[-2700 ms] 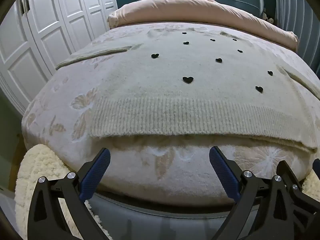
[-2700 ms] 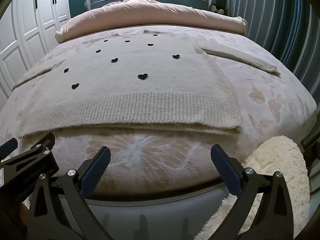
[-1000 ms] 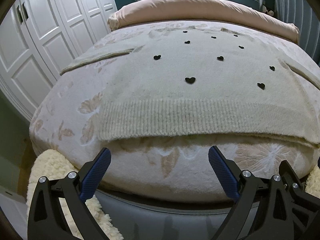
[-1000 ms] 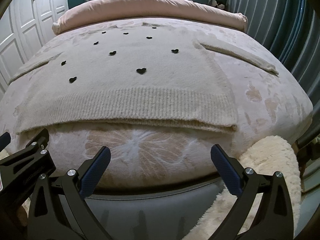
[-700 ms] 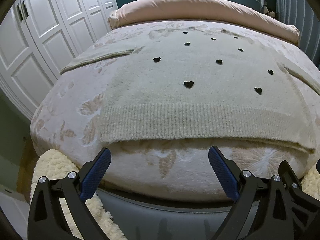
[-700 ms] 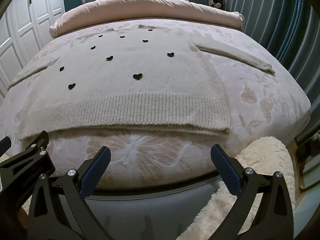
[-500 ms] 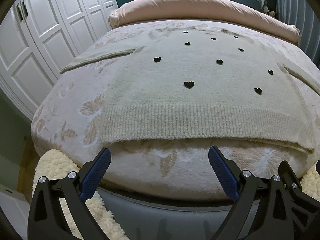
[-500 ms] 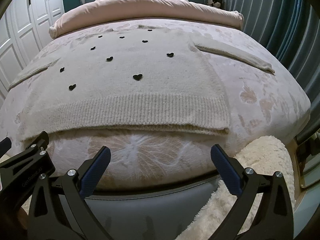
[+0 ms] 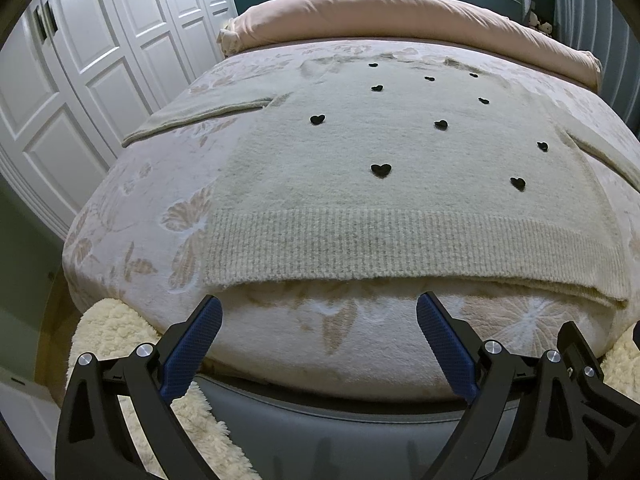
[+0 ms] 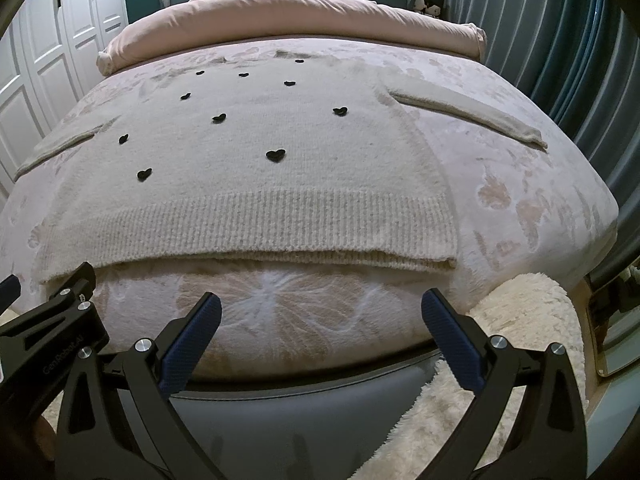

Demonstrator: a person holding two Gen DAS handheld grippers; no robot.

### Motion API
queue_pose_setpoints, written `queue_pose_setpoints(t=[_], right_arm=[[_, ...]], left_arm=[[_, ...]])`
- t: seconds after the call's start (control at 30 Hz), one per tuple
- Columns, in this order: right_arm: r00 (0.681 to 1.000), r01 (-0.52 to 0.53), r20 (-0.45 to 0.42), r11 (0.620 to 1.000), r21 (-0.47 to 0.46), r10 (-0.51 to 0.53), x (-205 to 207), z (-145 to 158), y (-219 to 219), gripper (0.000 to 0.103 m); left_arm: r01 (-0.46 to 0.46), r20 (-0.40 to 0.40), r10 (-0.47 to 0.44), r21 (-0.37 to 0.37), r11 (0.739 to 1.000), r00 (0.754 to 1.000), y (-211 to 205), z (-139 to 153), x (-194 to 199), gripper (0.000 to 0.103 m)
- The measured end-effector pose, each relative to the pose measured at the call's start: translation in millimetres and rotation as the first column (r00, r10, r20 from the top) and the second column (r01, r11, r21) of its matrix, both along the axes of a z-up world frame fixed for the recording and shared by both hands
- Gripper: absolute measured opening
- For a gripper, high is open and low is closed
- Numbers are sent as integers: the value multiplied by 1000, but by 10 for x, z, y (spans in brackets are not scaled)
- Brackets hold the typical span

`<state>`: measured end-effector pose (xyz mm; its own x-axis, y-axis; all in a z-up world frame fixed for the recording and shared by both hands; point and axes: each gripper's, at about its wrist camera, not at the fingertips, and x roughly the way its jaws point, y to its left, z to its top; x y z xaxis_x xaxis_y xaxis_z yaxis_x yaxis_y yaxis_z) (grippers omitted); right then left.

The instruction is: Fold small clothes

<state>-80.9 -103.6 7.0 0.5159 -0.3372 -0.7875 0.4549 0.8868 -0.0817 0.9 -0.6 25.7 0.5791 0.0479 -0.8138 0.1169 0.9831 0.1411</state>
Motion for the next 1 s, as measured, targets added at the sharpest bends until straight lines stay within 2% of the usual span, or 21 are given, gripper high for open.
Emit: queue_pose_setpoints(t=[0.83,1.0], right_arm=[[1000,1,-2,1000,6,-1,6,-17,-9,98],[1000,-31,2,999,19,31,47,-57,-117,98]], left_arm=[[0,-4,0,-1,1000,1000,11,-7,-2,94],[28,-20,-28,-17,999,999,10,-47,21,97]])
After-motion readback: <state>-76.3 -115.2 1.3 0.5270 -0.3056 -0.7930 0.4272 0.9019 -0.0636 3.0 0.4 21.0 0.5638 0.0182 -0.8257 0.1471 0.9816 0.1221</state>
